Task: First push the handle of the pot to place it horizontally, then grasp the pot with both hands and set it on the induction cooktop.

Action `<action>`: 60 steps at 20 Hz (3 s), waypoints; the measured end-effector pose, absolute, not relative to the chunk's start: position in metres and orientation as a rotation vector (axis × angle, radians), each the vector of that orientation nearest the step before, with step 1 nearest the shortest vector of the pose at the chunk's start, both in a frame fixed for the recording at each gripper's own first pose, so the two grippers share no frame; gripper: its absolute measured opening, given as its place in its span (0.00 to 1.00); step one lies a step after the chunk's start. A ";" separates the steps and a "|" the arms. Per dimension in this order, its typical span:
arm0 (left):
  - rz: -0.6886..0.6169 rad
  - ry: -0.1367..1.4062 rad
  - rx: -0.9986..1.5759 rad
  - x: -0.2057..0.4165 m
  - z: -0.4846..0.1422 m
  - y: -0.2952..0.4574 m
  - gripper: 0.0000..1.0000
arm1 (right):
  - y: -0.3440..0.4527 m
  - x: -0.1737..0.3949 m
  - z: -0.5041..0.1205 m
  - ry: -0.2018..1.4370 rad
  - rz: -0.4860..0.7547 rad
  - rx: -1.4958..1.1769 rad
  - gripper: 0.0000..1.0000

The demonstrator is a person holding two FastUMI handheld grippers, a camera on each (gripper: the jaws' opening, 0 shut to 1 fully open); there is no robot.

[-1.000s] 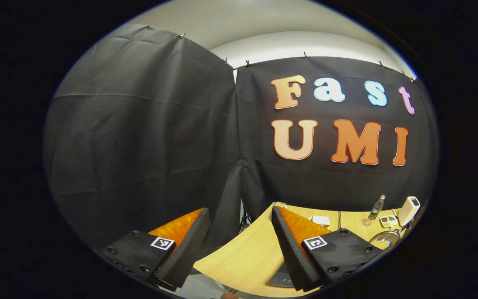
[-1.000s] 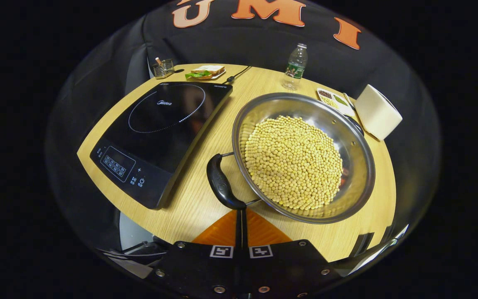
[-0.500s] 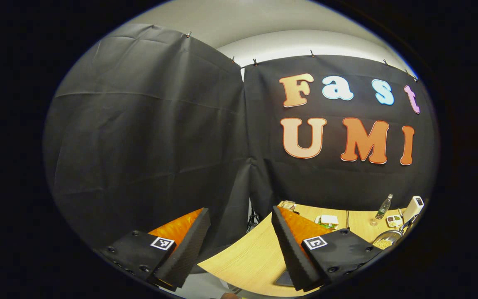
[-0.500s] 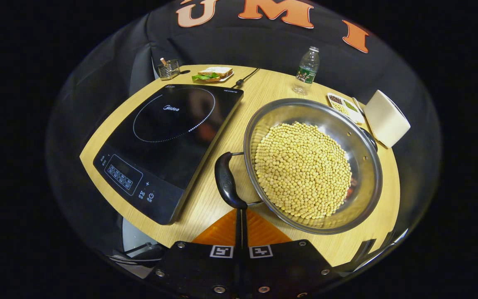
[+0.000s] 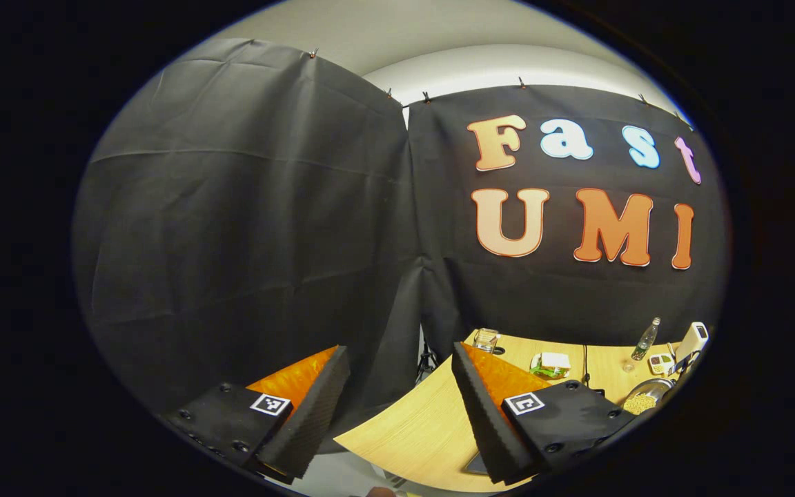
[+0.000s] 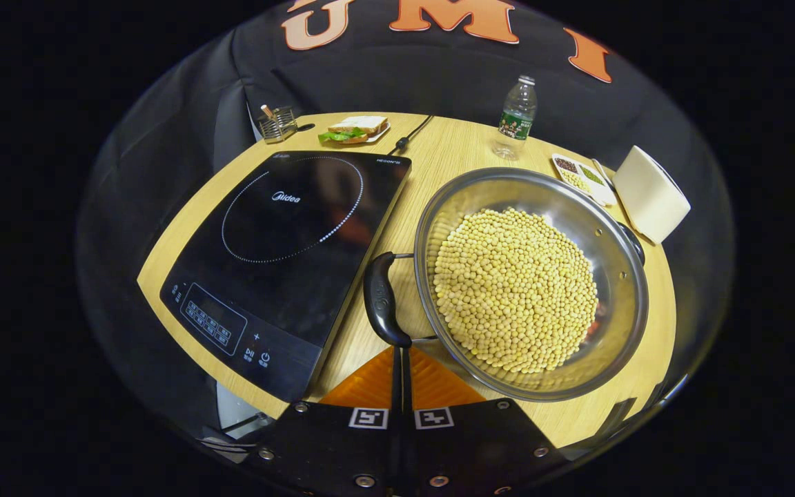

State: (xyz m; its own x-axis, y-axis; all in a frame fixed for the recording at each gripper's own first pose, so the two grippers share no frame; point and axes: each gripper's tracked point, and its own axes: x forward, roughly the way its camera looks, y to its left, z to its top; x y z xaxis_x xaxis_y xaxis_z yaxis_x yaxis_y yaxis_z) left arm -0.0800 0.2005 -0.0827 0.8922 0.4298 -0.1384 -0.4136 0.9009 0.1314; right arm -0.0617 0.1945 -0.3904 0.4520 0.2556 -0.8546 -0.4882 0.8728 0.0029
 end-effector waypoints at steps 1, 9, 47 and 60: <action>0.438 0.168 0.102 -0.080 -0.083 0.202 0.98 | 0.196 -0.060 -0.391 1.003 0.466 -0.254 0.00; 0.451 0.181 0.101 -0.081 -0.086 0.205 0.97 | 0.216 -0.044 -0.390 0.999 0.473 -0.209 0.00; -0.215 0.582 -0.071 0.019 -0.269 -0.081 0.98 | 0.092 0.058 -0.323 0.744 0.177 0.060 0.07; -0.434 0.810 -0.016 0.042 -0.412 -0.240 0.99 | -0.043 0.105 -0.341 0.697 0.000 -0.021 0.72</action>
